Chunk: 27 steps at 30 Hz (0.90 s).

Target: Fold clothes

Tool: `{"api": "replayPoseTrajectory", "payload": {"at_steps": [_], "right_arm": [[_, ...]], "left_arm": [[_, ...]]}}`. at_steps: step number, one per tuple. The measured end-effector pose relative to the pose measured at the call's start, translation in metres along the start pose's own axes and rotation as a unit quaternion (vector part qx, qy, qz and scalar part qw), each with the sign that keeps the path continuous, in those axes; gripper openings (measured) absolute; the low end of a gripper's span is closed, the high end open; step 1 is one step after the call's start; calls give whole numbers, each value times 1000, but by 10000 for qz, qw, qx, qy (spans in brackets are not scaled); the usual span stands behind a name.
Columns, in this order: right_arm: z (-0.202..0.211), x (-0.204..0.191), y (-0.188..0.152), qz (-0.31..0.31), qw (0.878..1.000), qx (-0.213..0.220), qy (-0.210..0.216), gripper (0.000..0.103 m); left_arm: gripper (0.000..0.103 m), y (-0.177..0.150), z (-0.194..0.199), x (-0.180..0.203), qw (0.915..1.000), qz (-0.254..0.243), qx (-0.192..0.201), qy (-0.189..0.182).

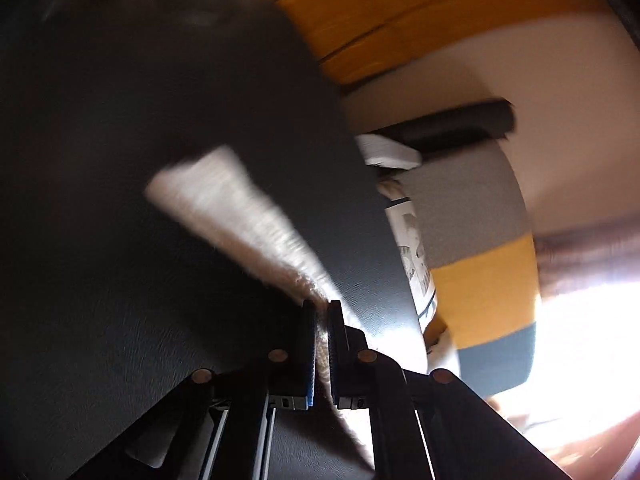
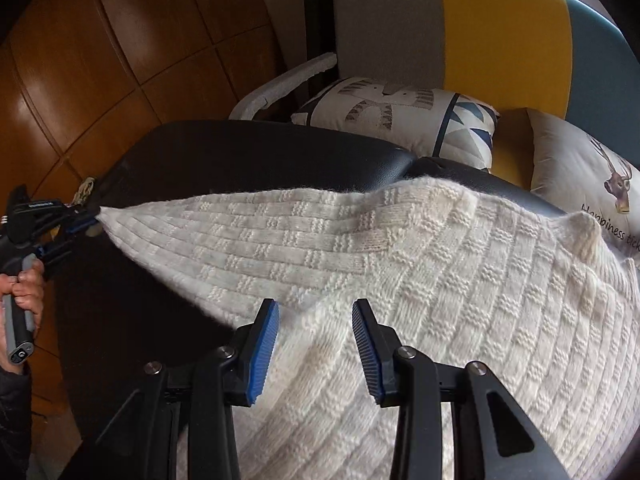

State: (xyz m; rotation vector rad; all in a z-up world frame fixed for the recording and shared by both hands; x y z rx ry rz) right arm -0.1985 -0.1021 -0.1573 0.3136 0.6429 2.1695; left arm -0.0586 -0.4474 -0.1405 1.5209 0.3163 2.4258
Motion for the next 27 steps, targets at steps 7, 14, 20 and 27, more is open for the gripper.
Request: {"api": "replayPoseTrajectory", "payload": {"at_steps": [7,14,20,27], "right_arm": [[-40,-7,4,175,9989,-354,-261,39],[-43,-8,-2,356,9983,-290,-345,39],[-43,-14,-2,392,9982,-219,-397,39],[-42,-13,-1,337,9986,-192,-355,39]], "left_arm": [[5,-5,-15,-25,9901,-676,-530,1111],[18,4,36,-88,9959,703,-348,442],[36,51,86,-134,9948,780,42,657],[51,72,37,-116,9941,391,-635,789]]}}
Point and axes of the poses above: each gripper's, at about its wrist camera, not at the fingertips, and z roughly against the way its jaws point, x to its right, y to its top, the point moved 4 cm from there along -z, roughly the way its jaws point, and after that the axes turned 14 degrees about -y, right-handed, at the moved point
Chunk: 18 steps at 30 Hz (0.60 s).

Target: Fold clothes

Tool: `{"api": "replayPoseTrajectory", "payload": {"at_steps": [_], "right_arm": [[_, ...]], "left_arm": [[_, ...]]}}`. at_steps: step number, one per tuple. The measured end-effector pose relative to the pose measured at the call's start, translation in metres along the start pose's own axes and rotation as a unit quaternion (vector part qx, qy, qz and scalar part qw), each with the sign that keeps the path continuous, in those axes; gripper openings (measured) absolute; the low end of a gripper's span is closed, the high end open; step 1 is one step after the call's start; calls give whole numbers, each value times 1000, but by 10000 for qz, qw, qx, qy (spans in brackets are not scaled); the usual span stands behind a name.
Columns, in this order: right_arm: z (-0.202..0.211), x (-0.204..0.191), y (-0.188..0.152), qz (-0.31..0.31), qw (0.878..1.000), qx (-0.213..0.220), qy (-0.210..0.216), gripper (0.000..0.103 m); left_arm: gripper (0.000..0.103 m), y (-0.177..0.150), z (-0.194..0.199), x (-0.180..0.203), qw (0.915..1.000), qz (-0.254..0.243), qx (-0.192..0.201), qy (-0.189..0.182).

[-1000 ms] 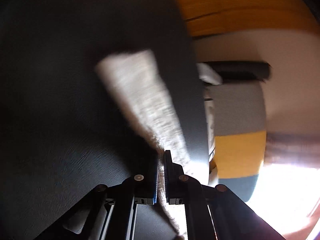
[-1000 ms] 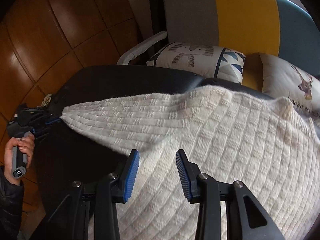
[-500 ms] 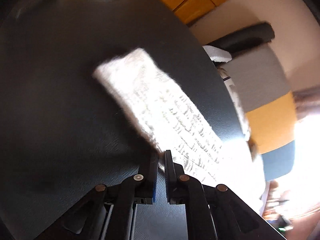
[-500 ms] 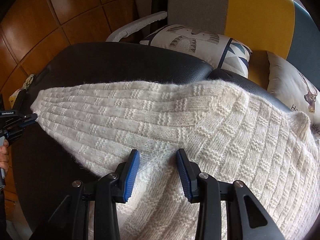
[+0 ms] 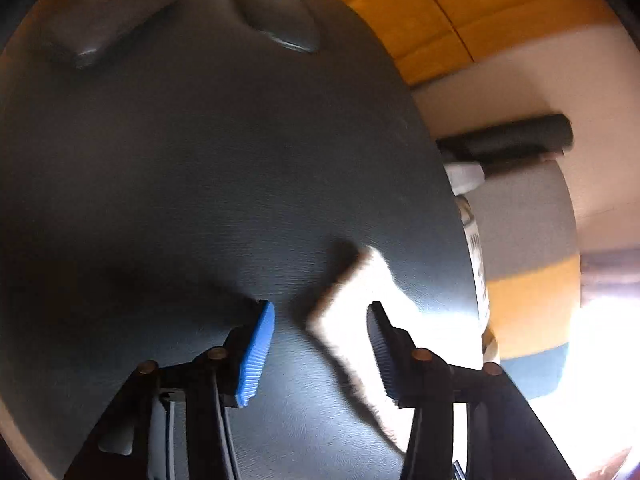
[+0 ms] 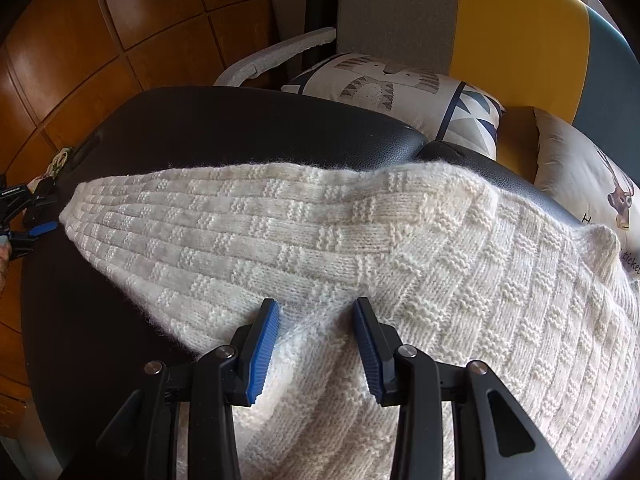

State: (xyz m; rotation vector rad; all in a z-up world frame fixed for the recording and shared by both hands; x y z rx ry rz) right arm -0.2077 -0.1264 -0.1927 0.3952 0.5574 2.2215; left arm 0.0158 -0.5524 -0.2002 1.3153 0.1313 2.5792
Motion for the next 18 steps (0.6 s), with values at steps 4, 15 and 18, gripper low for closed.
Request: {"api": "replayPoseTrajectory", "payload": {"at_steps": [4,15,18], "right_arm": [[0,2,0,-31,10000,34,71,39],[2,0,-6,-27,9998,182,76,40],[2,-1,-7,-27,9998,209,57,40]], "left_arm": [[47,0,-17,15,9974,-466,-100,534],[4,-2,-6,12,9786,-1149,668,1574],[5,-5,-12,2,9773,-1104,564,1720]]}}
Point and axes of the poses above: each gripper's, at about its wrist camera, not at the fingertips, and z roughly against the way its jaws point, x to its right, y to its top, the point moved 4 cm from there along -z, roughly the way its jaws point, and after that the axes turned 14 degrees about -y, right-handed, at the moved point
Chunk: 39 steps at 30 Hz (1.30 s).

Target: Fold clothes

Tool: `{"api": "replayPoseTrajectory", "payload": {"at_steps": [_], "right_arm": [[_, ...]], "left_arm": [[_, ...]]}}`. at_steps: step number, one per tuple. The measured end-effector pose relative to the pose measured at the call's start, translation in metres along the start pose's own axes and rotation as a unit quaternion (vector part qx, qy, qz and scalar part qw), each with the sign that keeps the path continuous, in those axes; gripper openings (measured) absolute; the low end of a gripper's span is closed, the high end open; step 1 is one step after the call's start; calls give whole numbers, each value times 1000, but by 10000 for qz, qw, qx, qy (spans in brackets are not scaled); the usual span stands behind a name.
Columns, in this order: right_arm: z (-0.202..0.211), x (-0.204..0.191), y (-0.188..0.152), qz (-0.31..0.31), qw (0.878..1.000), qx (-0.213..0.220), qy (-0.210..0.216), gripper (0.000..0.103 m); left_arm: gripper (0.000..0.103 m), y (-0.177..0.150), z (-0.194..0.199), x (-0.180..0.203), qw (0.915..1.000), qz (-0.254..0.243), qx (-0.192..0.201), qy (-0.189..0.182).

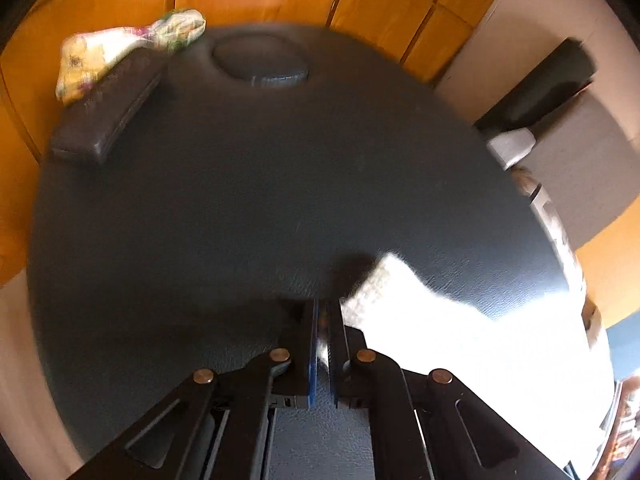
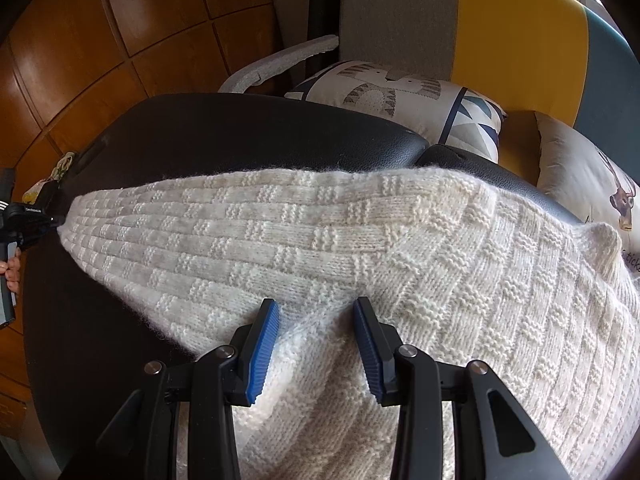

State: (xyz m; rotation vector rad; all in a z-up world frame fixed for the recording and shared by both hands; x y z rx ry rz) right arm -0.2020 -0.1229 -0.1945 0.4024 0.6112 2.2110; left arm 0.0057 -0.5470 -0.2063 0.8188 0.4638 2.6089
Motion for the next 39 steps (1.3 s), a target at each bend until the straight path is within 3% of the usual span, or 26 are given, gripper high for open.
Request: {"api": "replayPoseTrajectory", "payload": {"at_steps": [3,6,8,10,11,14,17,19,21,24,27,33,37,38,39], "right_arm": [[1,2,1,-46,10000,0,68,39],[9,11,6,-199,9995,-75,246,39],[30,30,13,-569,9974,308,309,39],[44,56,12,-1023,9929,410,451,39],[48,69,10,-1238,9902,390,509,39],[53,105,-5,-1481,9882,297,260,39],[53,140,-22,-1640,9863,151,-54,39],[54,160,-31,-1717,9849,109,-200,39],[55,178,-36,-1773,9835,91,-350,39],[54,200,-48,-1831,9816,64,-536,39],[49,213,-60,-1855,9814,-6,-504,39],[45,221,-77,-1951,9803,197,-248,40],[46,221,-77,-1906,9811,218,-248,40],[46,220,-76,-1899,9813,210,-254,40],[46,220,-76,-1865,9819,197,-279,40]], "left_arm": [[7,1,2,-2,9996,241,-88,-120],[8,4,29,-6,9988,416,120,-215],[15,3,53,15,9980,131,385,-489],[27,-5,63,54,9927,-385,283,-1108],[35,-10,67,74,9874,-649,215,-1428],[39,-39,68,150,9612,-1795,-180,-2087],[40,-87,54,229,9215,-2862,-667,-2541],[40,-124,41,279,8881,-3465,-1043,-2835],[40,-155,19,324,8611,-3935,-1366,-2917],[40,-164,-36,387,8361,-4234,-1812,-2981],[40,-214,-40,422,8219,-4498,-2026,-2848],[45,-233,-68,458,8033,-4714,-2284,-2836],[45,-246,-78,458,7987,-4794,-2431,-2707],[40,-250,-80,457,7975,-4828,-2443,-2671],[20,-253,-80,455,7979,-4903,-2362,-2590]]}}
Point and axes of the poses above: each gripper's, at about its wrist camera, not at the fingertips, and z roughly against the way its jaws point, x to its right, y to its top, the point moved 4 cm from there along -z, roughly the way its jaws point, and after that the axes turned 14 degrees about -y, right-handed, at the moved point
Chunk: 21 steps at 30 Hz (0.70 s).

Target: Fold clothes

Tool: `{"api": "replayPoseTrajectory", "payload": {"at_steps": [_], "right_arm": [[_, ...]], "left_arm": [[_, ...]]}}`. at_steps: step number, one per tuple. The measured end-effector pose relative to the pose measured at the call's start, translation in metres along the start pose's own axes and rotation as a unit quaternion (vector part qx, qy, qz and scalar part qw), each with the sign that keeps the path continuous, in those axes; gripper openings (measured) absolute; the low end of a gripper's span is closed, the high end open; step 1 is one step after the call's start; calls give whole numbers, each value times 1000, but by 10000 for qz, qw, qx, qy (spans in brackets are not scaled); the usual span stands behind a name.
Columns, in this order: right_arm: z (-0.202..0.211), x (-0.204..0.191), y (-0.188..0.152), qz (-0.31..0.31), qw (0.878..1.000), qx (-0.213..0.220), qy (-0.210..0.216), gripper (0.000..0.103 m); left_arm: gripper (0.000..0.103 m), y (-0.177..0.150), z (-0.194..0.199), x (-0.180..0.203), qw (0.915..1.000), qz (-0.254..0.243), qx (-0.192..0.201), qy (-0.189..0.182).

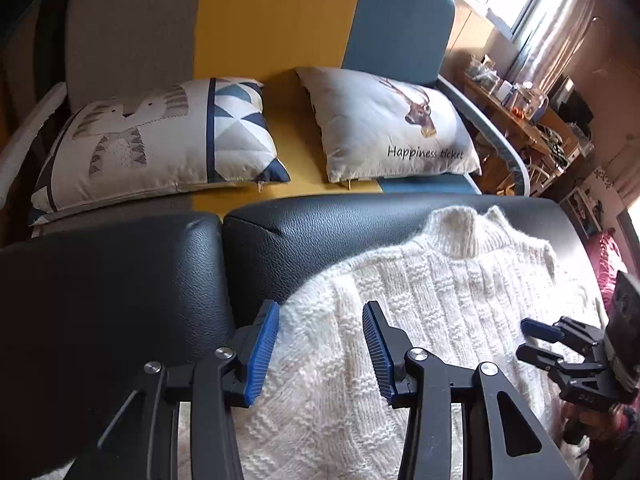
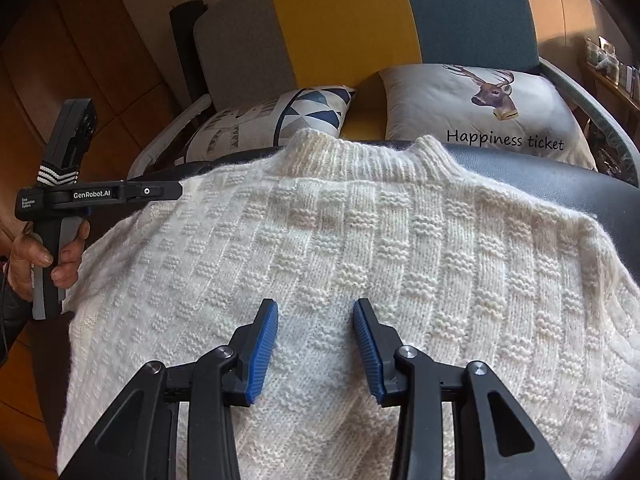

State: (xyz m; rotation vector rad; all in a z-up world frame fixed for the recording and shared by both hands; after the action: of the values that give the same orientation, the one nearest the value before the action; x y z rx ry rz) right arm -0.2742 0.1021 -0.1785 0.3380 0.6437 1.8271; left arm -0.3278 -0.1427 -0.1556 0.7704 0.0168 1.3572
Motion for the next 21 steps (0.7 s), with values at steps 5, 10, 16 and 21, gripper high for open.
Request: {"api": "replayPoseTrajectory", "payload": {"at_steps": [5,10,16,21], "right_arm": [[-5,-8,1,252,9993,-37,-275,40],[-8,-21,0,548,9961,58,-688,40],[-1,-11,6,440,9985,-122,-305,40],[26,37,18,99,9975,129,-684,40]], "left_arm": [[7,-22,11,-16,9962,492,523,489],[8,-25,13,-26,9919,904,697,558],[15,-8,37,-6,9903,862,963,511],[27,-12,49,43,9928,264,1139,260]]}}
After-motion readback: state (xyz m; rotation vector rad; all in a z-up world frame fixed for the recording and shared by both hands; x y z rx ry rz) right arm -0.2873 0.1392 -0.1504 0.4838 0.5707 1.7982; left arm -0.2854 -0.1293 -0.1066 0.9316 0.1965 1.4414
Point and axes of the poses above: each gripper's, at about its wrist camera, not at the fingertips, and z roughly against the way its jaws point, x to its right, y to its top, the point moved 4 cm from there along -z, roughly the way its jaws point, and after that the axes turned 14 degrees about -y, right-handed, at the moved point
